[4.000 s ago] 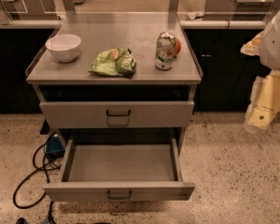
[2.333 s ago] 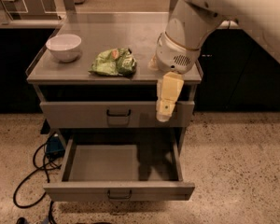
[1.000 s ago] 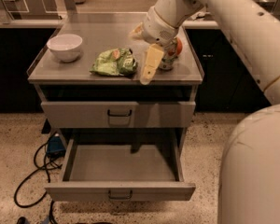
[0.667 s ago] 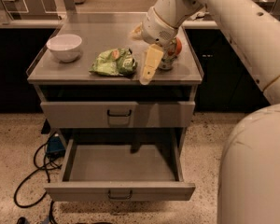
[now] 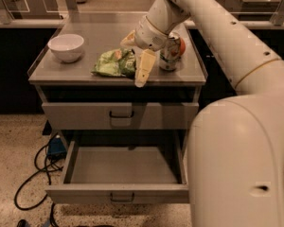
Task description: Place green jalapeno chip bag into middle drawer
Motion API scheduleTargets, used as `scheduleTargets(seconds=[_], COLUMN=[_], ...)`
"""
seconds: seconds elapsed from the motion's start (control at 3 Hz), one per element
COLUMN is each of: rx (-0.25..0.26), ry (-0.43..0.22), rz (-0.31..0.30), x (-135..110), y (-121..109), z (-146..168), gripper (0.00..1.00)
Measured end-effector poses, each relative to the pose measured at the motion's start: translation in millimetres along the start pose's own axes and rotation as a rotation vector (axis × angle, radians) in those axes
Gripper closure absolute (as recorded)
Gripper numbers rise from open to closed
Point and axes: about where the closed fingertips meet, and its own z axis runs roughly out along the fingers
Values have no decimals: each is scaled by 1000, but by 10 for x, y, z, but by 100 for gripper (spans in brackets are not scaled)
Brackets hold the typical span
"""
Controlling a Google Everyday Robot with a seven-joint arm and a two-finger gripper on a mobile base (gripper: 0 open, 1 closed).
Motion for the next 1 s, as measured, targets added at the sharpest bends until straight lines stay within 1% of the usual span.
scheduleTargets(seconds=[0.33, 0.67, 1.0], rx=[-98, -28, -15], ry=[-37, -61, -65], rz=[-44, -50, -50], x=[-25, -50, -63], y=[-267, -549, -596], z=[555, 606, 647], gripper=[0, 0, 0])
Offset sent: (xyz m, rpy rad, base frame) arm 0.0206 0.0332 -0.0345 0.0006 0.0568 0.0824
